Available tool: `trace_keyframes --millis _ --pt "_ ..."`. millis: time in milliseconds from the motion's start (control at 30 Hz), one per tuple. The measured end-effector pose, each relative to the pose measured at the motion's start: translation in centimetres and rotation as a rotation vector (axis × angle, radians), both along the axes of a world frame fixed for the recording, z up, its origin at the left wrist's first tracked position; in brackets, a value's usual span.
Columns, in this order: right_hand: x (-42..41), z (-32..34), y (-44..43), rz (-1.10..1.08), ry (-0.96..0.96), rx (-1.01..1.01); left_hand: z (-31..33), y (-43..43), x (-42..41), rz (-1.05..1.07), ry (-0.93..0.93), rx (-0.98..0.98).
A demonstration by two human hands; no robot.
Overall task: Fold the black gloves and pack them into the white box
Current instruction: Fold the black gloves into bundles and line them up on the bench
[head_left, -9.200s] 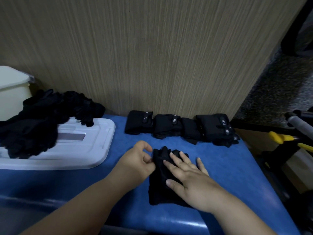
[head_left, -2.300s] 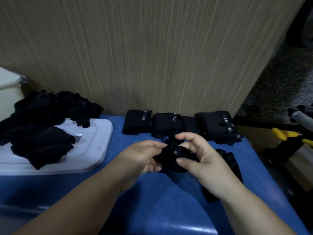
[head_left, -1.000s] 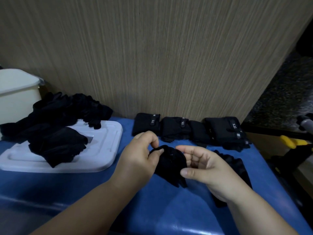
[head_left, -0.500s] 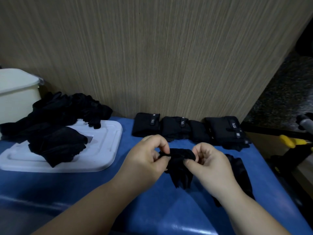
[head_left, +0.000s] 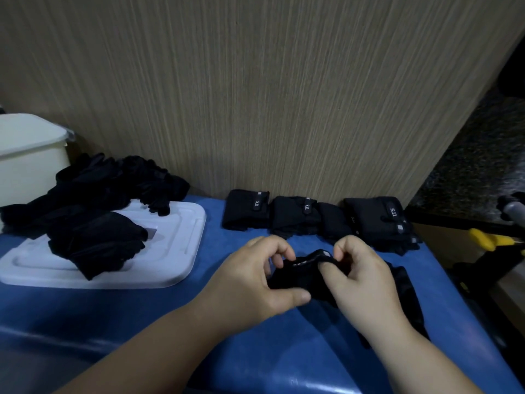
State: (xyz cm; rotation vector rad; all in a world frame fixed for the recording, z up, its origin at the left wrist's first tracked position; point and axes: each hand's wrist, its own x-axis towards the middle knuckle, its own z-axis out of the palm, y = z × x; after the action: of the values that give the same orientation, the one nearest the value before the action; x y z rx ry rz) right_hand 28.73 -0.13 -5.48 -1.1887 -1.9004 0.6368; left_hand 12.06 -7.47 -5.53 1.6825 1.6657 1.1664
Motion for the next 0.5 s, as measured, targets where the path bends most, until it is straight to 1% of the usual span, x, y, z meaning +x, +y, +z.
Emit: trace_keyframes --millis 100,133,200,300,367,433,500 --pt "-0.2 0.1 -0.3 0.044 0.056 -0.054 -0.4 0.0 0.0 -0.085 0.155 -0.014" --pt "-0.3 0.1 -0.4 0.066 0.076 -0.072 -0.7 0.1 0.1 -0.085 0.198 -0.006" --pt "-0.4 0.2 -0.6 0.128 0.144 -0.138 -1.2 0.3 0.2 -0.021 0.279 0.051" --pt "-0.3 0.3 -0.6 0.27 0.258 -0.265 -1.4 0.4 0.1 0.095 0.338 0.174" --pt "-0.2 0.2 -0.4 0.34 0.295 -0.305 -1.0 0.4 0.1 0.116 0.311 0.186" --pt "0.0 0.1 0.0 0.398 0.311 -0.336 -0.5 0.3 0.1 0.127 0.195 0.132" --pt "0.4 -0.1 0.2 0.441 0.231 -0.341 -0.2 0.4 0.2 0.153 0.07 0.059"
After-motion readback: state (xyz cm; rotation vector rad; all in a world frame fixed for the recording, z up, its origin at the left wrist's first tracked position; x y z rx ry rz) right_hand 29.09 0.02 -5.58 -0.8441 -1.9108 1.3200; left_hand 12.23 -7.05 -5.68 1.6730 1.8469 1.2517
